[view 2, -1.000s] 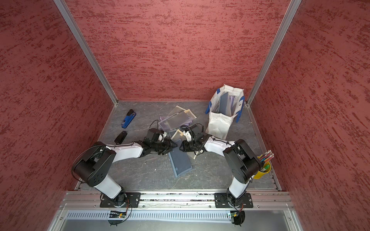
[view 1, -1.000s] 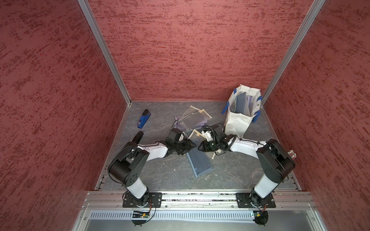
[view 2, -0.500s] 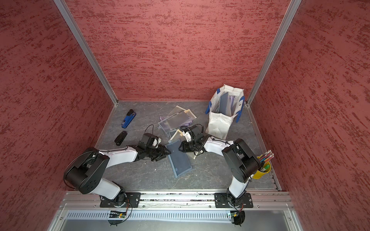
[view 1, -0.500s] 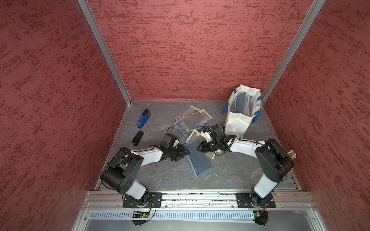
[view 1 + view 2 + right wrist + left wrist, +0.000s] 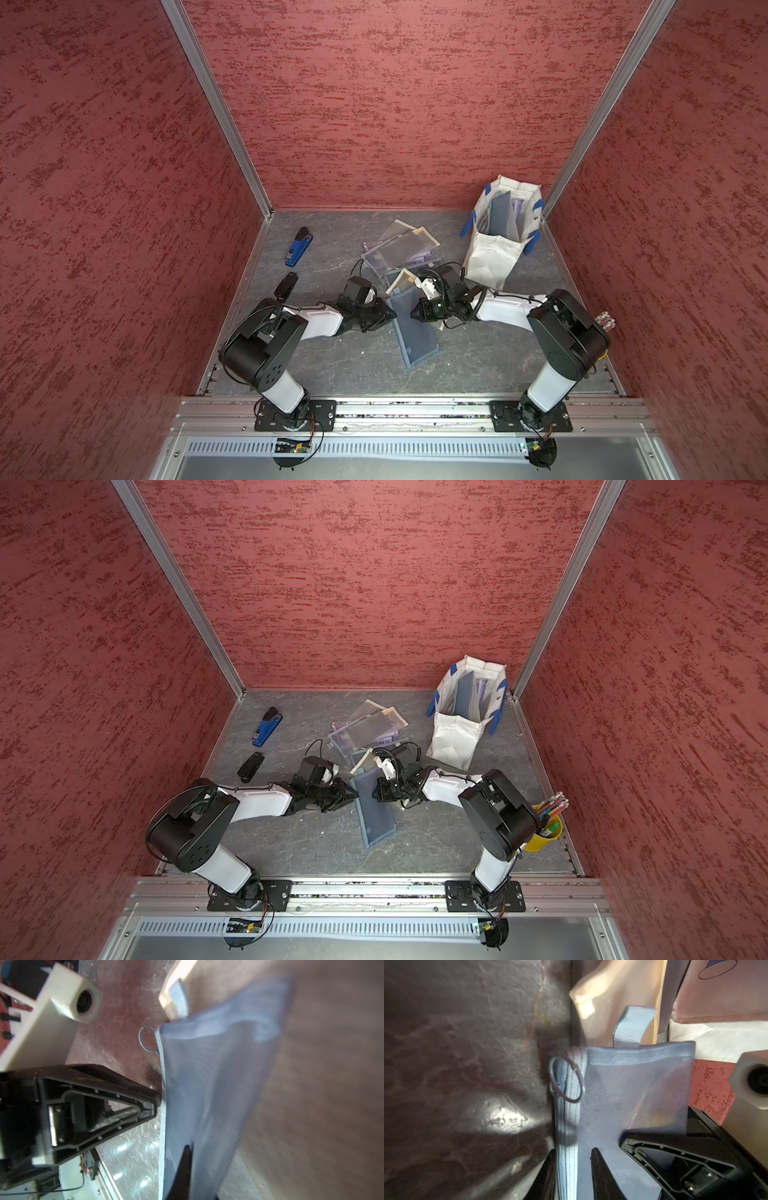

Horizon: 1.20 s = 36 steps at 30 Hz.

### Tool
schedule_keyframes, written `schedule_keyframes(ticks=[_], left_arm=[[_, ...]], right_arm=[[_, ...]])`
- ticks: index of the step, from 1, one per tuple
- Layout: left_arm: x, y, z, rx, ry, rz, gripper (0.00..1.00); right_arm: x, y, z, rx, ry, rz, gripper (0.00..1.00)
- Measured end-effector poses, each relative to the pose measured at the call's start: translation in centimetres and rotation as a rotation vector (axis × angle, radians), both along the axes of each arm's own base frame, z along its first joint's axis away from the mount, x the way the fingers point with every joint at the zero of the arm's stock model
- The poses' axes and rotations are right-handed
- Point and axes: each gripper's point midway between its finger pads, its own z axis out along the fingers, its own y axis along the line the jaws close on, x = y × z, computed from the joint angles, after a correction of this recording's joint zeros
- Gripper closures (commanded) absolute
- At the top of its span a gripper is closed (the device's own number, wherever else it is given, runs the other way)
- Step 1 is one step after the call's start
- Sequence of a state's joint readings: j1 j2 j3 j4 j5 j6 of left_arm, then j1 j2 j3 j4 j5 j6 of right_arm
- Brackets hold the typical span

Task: Put the pencil pouch into the canvas bag
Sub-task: Pick up the pencil pouch, then place the pencil pouch in the canvas bag.

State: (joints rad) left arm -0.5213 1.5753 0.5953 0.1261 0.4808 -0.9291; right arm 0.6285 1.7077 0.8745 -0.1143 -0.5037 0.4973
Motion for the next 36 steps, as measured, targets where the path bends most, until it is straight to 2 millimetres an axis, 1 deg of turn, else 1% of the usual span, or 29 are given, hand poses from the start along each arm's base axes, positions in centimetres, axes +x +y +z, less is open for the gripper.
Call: schedule_keyframes(ticks=[2,3,4,6,8,10,12,15,17,19,22,26,30,33,36], left_arm=[[0.2,0.5,1.4,0.014,-0.036,-0.004,0.54],[0.3,0.6,2.2,0.02,-0.057,-0.008,0.5],[0.7,0.7,3.4,0.028,-0.092,-0.015,0.44],[1.6,0.6,6.2,0.031,-0.168,-0.026,0.33],[2.5,0.5,9.4,0.033,-0.257,-0.04,0.23],[3.1,0.6,12.1,0.036,-0.326,-0.05,0.16],[3.6,0.7,14.4,0.05,-0.385,-0.062,0.09],[4.1,0.8,17.1,0.077,-0.451,-0.081,0.0],[4.4,0.8,18.6,0.093,-0.486,-0.094,0.0],[4.6,0.8,19.7,0.107,-0.513,-0.103,0.01],[4.9,0.7,21.5,0.117,-0.552,-0.114,0.01],[5.2,-0.2,23.2,0.111,-0.586,-0.133,0.01],[5.0,-1.7,23.6,0.107,-0.59,-0.165,0.0],[4.9,-2.7,23.5,0.107,-0.585,-0.188,0.01],[4.8,-3.4,23.1,0.109,-0.576,-0.203,0.01]], right_arm=[[0.2,0.0,1.1,-0.003,-0.015,0.001,1.0],[0.5,0.2,1.9,-0.001,-0.029,0.002,1.0],[1.0,0.3,3.2,0.002,-0.053,0.002,1.0],[2.5,1.0,6.4,0.014,-0.123,0.004,1.0],[4.6,1.7,10.5,0.035,-0.212,0.001,1.0],[6.5,2.1,14.3,0.053,-0.29,-0.012,1.0],[8.2,1.7,18.1,0.058,-0.362,-0.031,1.0],[11.1,0.0,23.2,0.043,-0.455,-0.086,1.0],[13.2,-1.7,26.3,0.024,-0.509,-0.136,1.0],[15.3,-3.6,28.6,-0.003,-0.549,-0.192,1.0],[18.2,-7.1,30.9,-0.051,-0.582,-0.286,1.0],[21.5,-12.0,32.8,-0.117,-0.612,-0.409,1.0],[24.4,-16.6,35.2,-0.171,-0.668,-0.515,1.0],[25.4,-20.0,36.2,-0.216,-0.699,-0.578,1.0],[25.6,-23.3,36.5,-0.258,-0.701,-0.628,1.0]])
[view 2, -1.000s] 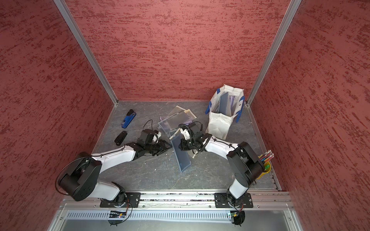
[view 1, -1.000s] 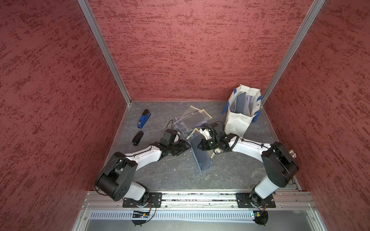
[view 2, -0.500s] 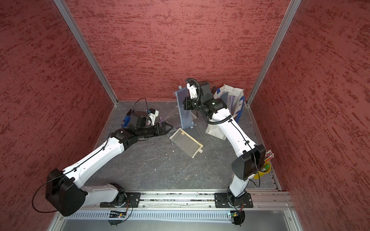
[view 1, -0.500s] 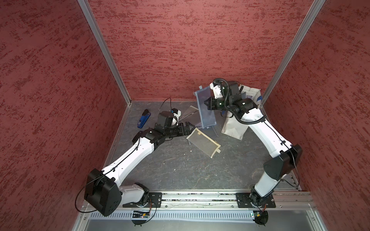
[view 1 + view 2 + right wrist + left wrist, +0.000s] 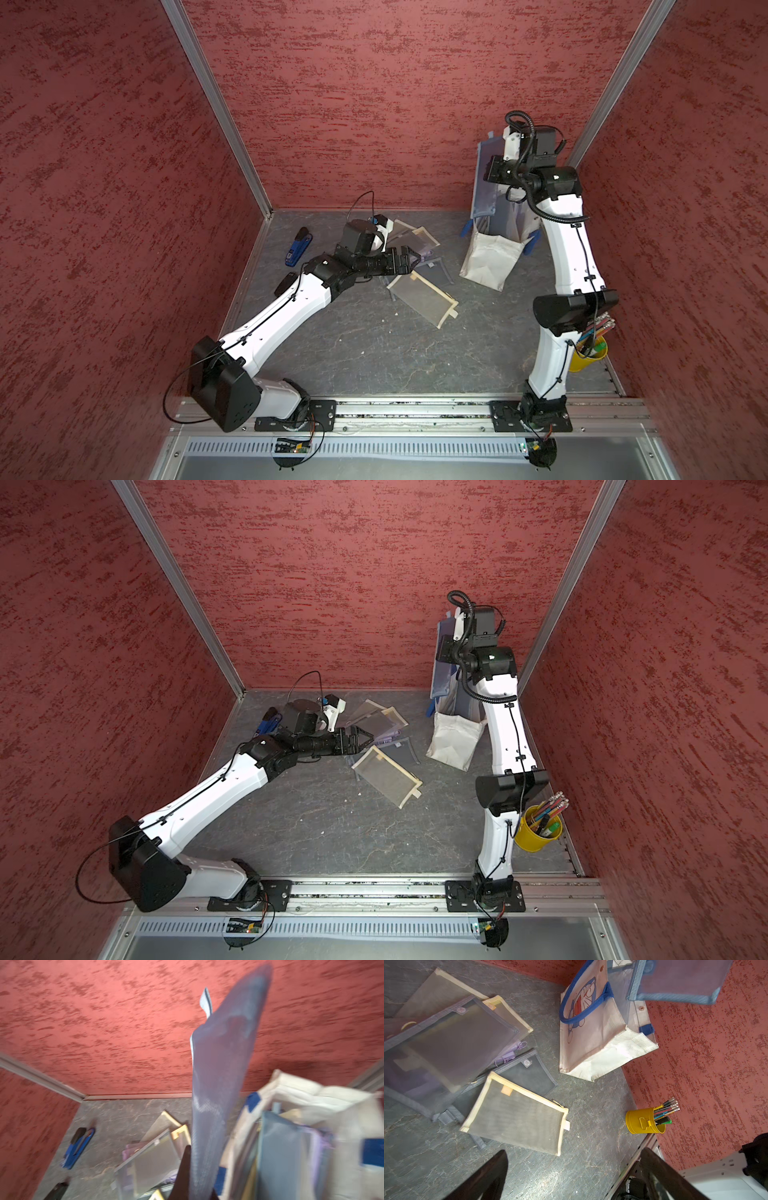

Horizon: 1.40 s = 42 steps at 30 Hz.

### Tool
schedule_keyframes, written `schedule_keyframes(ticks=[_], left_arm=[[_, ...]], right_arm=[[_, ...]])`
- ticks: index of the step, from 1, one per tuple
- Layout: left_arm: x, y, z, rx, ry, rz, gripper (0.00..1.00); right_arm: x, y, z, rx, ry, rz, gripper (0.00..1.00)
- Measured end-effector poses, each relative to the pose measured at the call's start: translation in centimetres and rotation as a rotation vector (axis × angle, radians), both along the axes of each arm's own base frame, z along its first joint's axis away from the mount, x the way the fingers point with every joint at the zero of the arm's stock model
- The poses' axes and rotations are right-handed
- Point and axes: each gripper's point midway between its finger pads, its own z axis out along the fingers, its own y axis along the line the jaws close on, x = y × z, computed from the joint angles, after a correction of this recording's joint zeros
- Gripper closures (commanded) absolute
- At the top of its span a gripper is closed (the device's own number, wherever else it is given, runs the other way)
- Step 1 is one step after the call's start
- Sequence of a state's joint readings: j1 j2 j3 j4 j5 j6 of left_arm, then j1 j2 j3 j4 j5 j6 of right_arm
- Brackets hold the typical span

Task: Put the pencil pouch into the canvas bag
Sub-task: Place the pencil pouch in the canvas bag.

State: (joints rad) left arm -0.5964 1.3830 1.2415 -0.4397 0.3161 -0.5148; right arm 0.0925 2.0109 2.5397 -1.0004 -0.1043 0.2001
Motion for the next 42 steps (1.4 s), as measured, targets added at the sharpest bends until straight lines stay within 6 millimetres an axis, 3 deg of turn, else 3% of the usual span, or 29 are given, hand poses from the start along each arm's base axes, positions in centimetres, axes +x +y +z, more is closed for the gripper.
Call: schedule_keyframes(ticks=[5,8,16,20,33,38,42], left_arm=[[-0.2,-0.4,-0.3,0.003,0.01,-0.008,0.01],[-0.2,-0.4,-0.4,0.003,0.015,-0.006,0.0],[-0.1,-0.5,-0.7,-0.004,0.033,0.004,0.01],[0.0,-0.5,-0.7,-0.008,0.033,0.007,0.01],[0.0,-0.5,-0.9,-0.007,0.038,0.009,0.01],[0.1,-0.5,-0.8,-0.01,0.033,0.01,0.01],[0.2,-0.4,-1.3,-0.011,0.036,0.016,0.01]], right_arm=[[0.3,-4.8,-0.7,-0.045,0.02,-0.077,1.0],[0.7,-6.4,-2.9,-0.069,0.066,-0.096,1.0],[1.4,-6.3,-13.1,-0.091,0.269,-0.075,1.0],[1.5,-6.3,-16.1,-0.092,0.313,-0.073,1.0],[2.5,-6.7,-18.2,-0.073,0.314,-0.106,0.99],[2.5,-6.8,-18.5,-0.067,0.323,-0.118,0.73],[2.1,-7.1,-17.4,-0.077,0.306,-0.13,0.54]])
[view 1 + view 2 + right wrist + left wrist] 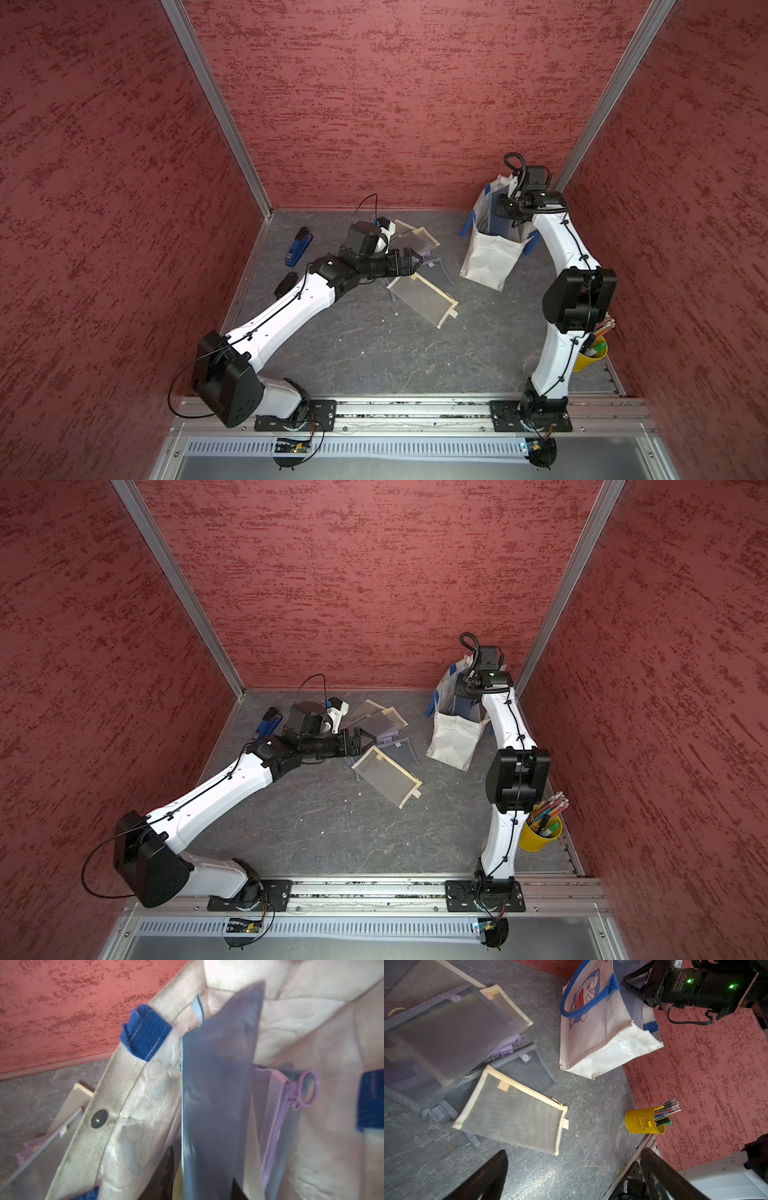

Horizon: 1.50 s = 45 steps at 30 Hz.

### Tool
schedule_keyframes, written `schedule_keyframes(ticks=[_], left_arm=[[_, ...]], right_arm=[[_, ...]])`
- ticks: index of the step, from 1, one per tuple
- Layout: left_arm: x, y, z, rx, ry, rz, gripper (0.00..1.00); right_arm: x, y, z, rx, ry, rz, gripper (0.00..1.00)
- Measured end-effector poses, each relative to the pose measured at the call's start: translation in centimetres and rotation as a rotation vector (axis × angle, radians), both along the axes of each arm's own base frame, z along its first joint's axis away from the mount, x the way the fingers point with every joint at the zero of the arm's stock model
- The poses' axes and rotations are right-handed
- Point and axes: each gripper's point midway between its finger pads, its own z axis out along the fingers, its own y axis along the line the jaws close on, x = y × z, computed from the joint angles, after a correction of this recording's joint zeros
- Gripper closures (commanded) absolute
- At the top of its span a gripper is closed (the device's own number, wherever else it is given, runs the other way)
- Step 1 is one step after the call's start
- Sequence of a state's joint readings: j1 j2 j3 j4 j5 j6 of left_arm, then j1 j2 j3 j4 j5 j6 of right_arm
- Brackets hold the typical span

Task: Put the pencil pouch into the canvas bag
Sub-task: Place the pencil pouch in the canvas bag, then pick up the pencil pouch.

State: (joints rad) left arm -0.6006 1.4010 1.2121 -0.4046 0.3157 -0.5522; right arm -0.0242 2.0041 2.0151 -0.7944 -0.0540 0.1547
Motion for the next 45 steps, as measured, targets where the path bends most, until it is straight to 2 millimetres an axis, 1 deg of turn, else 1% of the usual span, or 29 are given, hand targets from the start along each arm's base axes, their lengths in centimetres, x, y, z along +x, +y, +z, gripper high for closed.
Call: schedule_keyframes(ticks=[3,6,8,9,11,13,14,15,16,17,19,20,21,23,25,26,28,31,34,40,43,45], left_arm=[[-0.1,0.4,-1.3,0.013,0.022,0.006,0.0],[-0.3,0.8,-2.6,0.026,0.051,0.015,0.01],[-0.5,1.2,-3.3,0.029,0.066,0.02,0.01],[-0.6,1.4,-3.5,0.029,0.072,0.023,0.0],[-0.9,2.0,-4.1,0.024,0.084,0.03,0.0],[-1.0,2.6,-4.7,0.021,0.097,0.043,0.0],[-1.1,2.9,-5.1,0.016,0.104,0.051,0.01],[-1.1,3.2,-5.5,0.012,0.113,0.056,0.01],[-1.2,3.4,-6.0,0.008,0.124,0.061,0.01],[-1.3,3.6,-6.5,0.007,0.135,0.066,0.0],[-1.4,4.0,-7.6,0.005,0.162,0.08,0.0],[-1.5,4.2,-8.3,0.002,0.177,0.086,0.0],[-1.7,4.4,-8.8,-0.001,0.188,0.087,0.01],[-2.0,4.7,-9.9,-0.007,0.214,0.095,0.01],[-2.5,4.9,-10.8,-0.011,0.245,0.099,0.0],[-2.6,4.9,-11.2,-0.014,0.255,0.099,0.0],[-2.9,4.9,-11.7,-0.023,0.266,0.096,0.01],[-3.1,4.7,-12.3,-0.035,0.283,0.088,0.0],[-3.0,4.5,-12.9,-0.042,0.298,0.087,0.0],[-3.0,4.1,-14.3,-0.059,0.335,0.093,0.0],[-2.9,3.8,-14.8,-0.061,0.342,0.091,0.0],[-2.9,3.5,-14.9,-0.064,0.346,0.087,0.01]], right_arm=[[-0.8,0.0,2.2,-0.021,-0.031,-0.003,0.48],[-1.6,0.2,6.2,-0.06,-0.09,0.001,0.46],[-2.2,1.4,9.6,-0.082,-0.155,0.025,0.45],[-2.6,2.5,10.9,-0.086,-0.181,0.046,0.45],[-4.0,5.6,13.1,-0.081,-0.219,0.11,0.42],[-5.6,9.6,14.0,-0.055,-0.231,0.195,0.37],[-6.5,11.8,13.9,-0.038,-0.226,0.244,0.35],[-7.4,13.7,13.4,-0.022,-0.213,0.286,0.34],[-8.4,15.8,12.3,-0.005,-0.188,0.33,0.33],[-9.4,17.7,10.7,0.013,-0.148,0.37,0.32],[-11.2,20.9,6.8,0.053,-0.058,0.437,0.3],[-12.2,22.1,4.3,0.07,0.001,0.458,0.29],[-13.0,22.7,1.9,0.083,0.056,0.467,0.29],[-14.6,23.4,-2.7,0.114,0.168,0.469,0.29],[-16.1,23.6,-6.0,0.138,0.249,0.459,0.29],[-16.7,23.7,-7.3,0.149,0.278,0.455,0.29],[-17.3,23.9,-9.0,0.17,0.31,0.448,0.29],[-17.5,24.2,-10.5,0.191,0.323,0.44,0.29],[-16.5,24.9,-12.0,0.203,0.322,0.435,0.3],[-14.8,26.1,-16.6,0.206,0.376,0.432,0.33],[-14.5,26.2,-18.4,0.206,0.4,0.428,0.34],[-14.4,26.1,-19.0,0.207,0.409,0.424,0.34]])
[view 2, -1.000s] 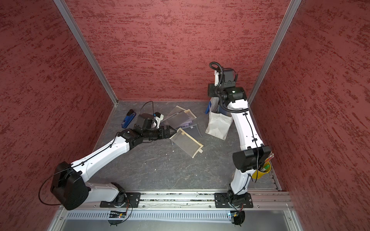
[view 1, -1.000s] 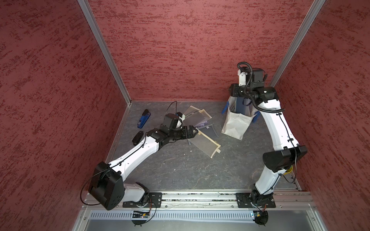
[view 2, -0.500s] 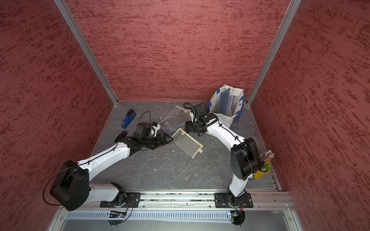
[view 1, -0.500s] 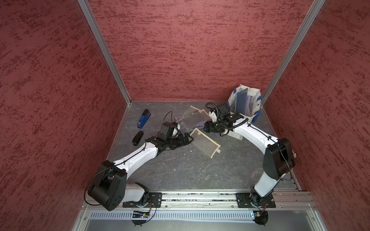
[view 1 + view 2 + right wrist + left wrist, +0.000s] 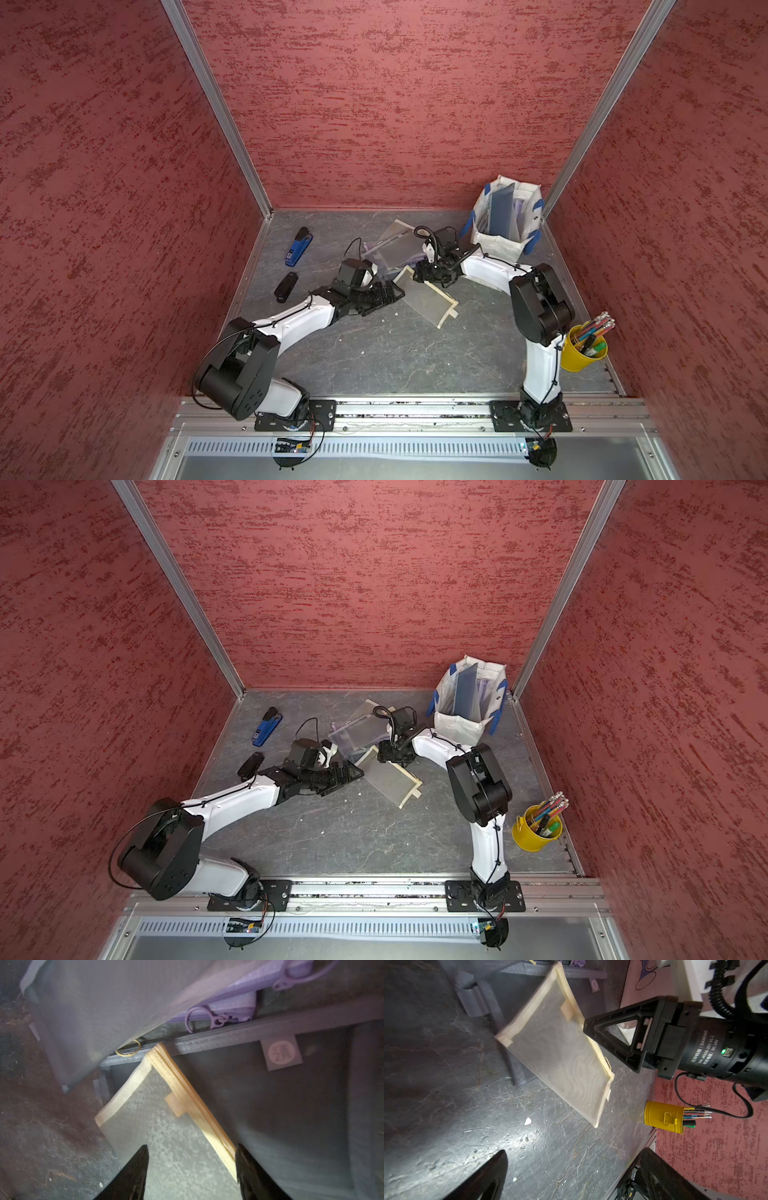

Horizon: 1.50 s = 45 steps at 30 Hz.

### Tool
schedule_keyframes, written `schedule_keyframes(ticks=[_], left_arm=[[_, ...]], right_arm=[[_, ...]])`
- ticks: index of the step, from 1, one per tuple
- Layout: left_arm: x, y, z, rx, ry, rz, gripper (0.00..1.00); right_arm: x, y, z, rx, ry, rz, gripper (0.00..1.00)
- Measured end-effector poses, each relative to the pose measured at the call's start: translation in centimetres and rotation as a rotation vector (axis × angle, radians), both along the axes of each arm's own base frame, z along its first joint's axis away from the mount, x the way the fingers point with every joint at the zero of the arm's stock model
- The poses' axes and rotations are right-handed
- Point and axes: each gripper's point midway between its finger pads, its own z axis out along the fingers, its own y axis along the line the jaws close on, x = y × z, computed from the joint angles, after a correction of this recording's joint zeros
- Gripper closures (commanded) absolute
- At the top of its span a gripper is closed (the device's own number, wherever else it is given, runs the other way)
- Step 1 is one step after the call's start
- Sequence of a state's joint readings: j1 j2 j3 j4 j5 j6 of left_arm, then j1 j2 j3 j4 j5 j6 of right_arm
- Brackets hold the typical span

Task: Put the pencil pouch into the canvas bag
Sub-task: Pick up the pencil pouch.

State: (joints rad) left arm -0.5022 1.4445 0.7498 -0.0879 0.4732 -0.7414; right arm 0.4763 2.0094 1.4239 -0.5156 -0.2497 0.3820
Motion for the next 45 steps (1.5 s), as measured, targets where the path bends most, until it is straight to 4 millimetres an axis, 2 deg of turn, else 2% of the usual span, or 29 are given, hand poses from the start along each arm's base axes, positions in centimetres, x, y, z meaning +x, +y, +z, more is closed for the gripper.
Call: schedule_keyframes(ticks=[6,9,14,20,23,29,31,34,37,39,41,45], left_arm=[[-0.1,-1.6,-1.4,-0.013,0.026,-0.014,0.06],[-0.1,-2.3,-2.9,-0.009,0.066,-0.011,0.09],[0.0,-3.0,-5.4,0.005,0.128,0.003,0.11],[1.1,-3.8,-5.6,-0.023,0.117,0.007,0.15],[1.6,-4.2,-5.7,-0.046,0.114,0.01,0.19],[2.1,-4.6,-6.0,-0.074,0.124,0.027,0.34],[2.2,-4.7,-5.9,-0.082,0.126,0.033,0.42],[2.4,-4.7,-5.6,-0.093,0.118,0.036,0.57],[2.4,-4.3,-5.2,-0.102,0.112,0.043,0.78],[2.3,-3.6,-4.7,-0.112,0.106,0.054,0.91],[2.4,-2.6,-4.0,-0.122,0.095,0.072,0.98],[2.9,-0.4,-1.9,-0.133,0.054,0.099,1.0]], right_arm=[[0.5,-0.4,-0.4,0.013,-0.013,-0.012,0.35],[-0.4,-1.2,-1.7,0.004,0.014,-0.022,0.35],[-2.0,-2.3,-1.8,0.014,0.013,-0.034,0.36],[-3.1,-1.8,-1.7,0.085,0.015,-0.024,0.38],[-4.3,-1.6,-1.7,0.128,0.027,-0.019,0.4],[-6.6,-0.3,-1.6,0.202,0.061,0.011,0.45],[-7.2,0.5,-1.6,0.227,0.072,0.026,0.46],[-8.2,1.6,-1.5,0.266,0.093,0.041,0.48],[-8.7,2.4,-1.2,0.301,0.105,0.046,0.48],[-8.9,2.6,-0.7,0.317,0.106,0.049,0.48],[-8.8,2.7,0.2,0.331,0.09,0.052,0.47],[-8.6,2.9,2.6,0.362,0.04,0.063,0.46]])
